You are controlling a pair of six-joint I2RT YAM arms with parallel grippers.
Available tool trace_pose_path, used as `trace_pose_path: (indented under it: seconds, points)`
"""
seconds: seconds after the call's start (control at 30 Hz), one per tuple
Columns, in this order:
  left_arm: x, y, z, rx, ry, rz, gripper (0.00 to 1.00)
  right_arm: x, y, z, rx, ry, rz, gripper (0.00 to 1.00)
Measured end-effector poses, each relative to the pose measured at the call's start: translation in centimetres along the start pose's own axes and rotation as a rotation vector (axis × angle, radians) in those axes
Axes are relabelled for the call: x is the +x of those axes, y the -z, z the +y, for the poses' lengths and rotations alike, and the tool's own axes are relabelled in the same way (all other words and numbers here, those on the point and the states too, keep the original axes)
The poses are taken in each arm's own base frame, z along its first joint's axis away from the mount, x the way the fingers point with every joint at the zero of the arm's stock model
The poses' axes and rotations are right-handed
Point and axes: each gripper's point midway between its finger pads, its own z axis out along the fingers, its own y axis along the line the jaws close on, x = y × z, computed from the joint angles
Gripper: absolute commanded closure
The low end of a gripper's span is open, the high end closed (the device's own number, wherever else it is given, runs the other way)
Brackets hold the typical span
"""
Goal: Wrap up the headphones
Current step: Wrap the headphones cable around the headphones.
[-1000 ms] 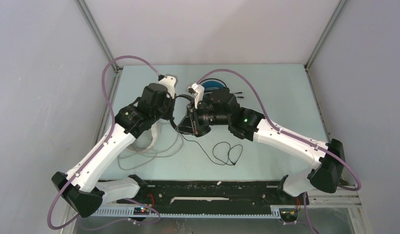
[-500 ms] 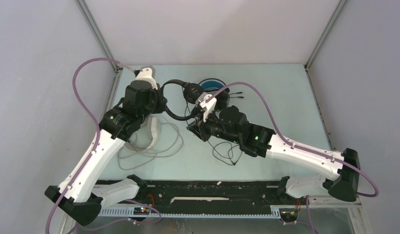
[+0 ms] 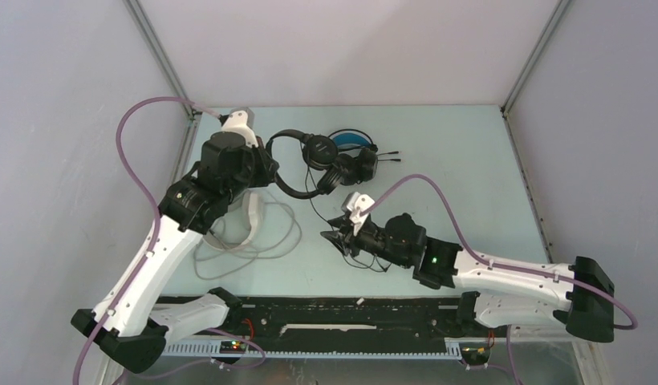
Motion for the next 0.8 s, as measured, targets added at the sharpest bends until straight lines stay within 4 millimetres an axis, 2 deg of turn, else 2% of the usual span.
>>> trace_pose_path:
  seconds: [0.17, 0.37, 0.47, 0.57, 0.67, 0.8]
  points:
    - [-0.3, 0.5, -0.5, 0.028, 0.010, -0.007, 1.00, 0.3, 1.5, -0.2, -0.005, 0.056, -0.072, 0.43]
    - [-0.6, 1.2, -1.2, 0.072, 0.033, -0.016, 1.00, -1.3, 1.1, -0.5, -0.003, 0.103, -0.150, 0.43]
    - [-0.7, 1.3, -1.9, 0.106, 0.045, -0.016, 1.00, -1.0, 0.3, -0.6, 0.003, 0.116, -0.156, 0.51]
    - [-0.6, 1.4, -2.7, 0.142, 0.062, -0.007, 1.00, 0.2, -0.5, -1.0, 0.023, 0.133, -0.126, 0.81]
    - [-0.7, 1.6, -3.3, 0.179, 0.074, 0.000, 1.00, 1.3, -1.1, -1.8, 0.048, 0.141, -0.097, 0.98]
    - [-1.2, 2.0, -4.5, 0.250, 0.115, -0.002, 1.00, 1.8, -1.4, -2.3, 0.064, 0.146, -0.082, 1.00]
